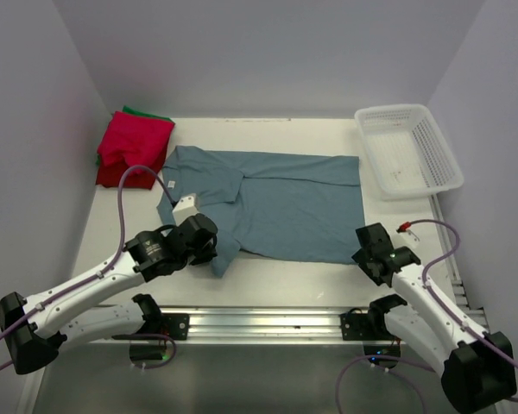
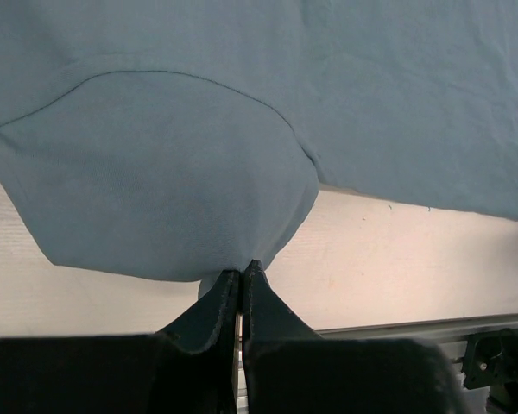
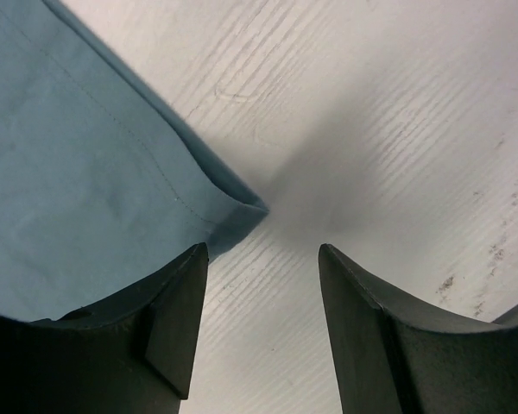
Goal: Fold and stack the t-shirts
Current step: Fold the tshirt
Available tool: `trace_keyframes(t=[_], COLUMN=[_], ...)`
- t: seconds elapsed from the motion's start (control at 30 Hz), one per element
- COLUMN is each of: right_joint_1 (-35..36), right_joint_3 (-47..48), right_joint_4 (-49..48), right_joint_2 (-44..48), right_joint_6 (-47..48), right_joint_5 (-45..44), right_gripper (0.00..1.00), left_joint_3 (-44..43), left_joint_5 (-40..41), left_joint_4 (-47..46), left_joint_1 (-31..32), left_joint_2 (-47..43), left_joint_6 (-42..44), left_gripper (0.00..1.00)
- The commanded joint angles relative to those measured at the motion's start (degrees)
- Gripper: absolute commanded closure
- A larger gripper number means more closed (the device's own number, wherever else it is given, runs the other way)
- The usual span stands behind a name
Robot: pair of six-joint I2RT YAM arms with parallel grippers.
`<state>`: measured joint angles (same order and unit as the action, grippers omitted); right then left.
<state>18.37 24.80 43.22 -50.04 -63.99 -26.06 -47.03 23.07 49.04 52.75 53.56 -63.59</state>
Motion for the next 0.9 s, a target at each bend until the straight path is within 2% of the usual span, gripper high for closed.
trace_keyframes(t=[0.0,0.13,0.43,0.67,0.87], right_joint_1=[0.09,0.0,0.09,0.09,0.09], right_joint_3=[-0.8,-1.59,-1.68,-2.73,-1.69], right_joint_4=[4.06,3.54,-4.46,-8.24,-11.31], right_joint_2=[5.21,6.1,-3.04,-3.66,-8.57], right_joint_6=[-8.78,-10.01,-8.79,-7.65,-7.38], right_joint_5=[-6.62,-7.6,-6.63,-6.63,-5.84], right_gripper=[0.42,0.43,0.44,0.45,0.54], left_joint_3=[-1.49,-1.84,-1.58,-1.23,-0.79], left_joint_5=[2.15,2.16,2.07,2.24,1.72], left_joint_4=[0.45,0.45,1.15,2.03,1.68], left_joint_1=[0.42,0.42,0.42,0.33,0.42], left_joint_2=[-1.0,-0.91,-1.35,-1.88,-1.62], left_joint_6=[1.63,1.98,1.1,0.05,-0.21], left_gripper=[1.0,1.0,1.0,1.0,1.0])
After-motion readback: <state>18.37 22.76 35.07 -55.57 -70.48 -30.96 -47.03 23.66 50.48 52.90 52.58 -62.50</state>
